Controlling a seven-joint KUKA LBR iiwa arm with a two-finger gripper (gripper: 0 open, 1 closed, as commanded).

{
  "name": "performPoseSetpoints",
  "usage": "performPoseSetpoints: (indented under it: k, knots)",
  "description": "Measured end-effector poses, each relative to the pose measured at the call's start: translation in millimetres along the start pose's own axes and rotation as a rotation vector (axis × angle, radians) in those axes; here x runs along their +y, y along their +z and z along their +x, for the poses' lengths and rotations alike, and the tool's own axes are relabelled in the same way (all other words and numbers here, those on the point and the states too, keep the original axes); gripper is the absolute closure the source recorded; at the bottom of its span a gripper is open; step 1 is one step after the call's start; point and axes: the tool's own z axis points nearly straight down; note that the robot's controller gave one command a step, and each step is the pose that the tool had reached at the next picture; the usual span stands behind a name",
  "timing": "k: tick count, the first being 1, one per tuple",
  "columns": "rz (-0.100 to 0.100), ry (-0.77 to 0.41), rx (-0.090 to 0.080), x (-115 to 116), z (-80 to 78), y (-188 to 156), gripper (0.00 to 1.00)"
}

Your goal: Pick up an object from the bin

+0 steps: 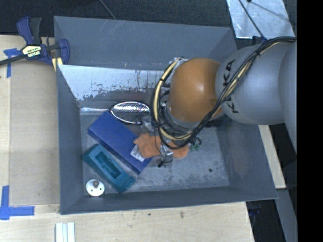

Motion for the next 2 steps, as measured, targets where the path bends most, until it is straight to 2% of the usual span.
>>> performPoseSetpoints:
  k: [1, 2]
  knots:
    - [-0.001, -0.113, 0.001, 0.2, -12.9, 37.5, 1.0]
    - [-0.001, -0.113, 0.001, 0.2, -12.9, 37.5, 1.0]
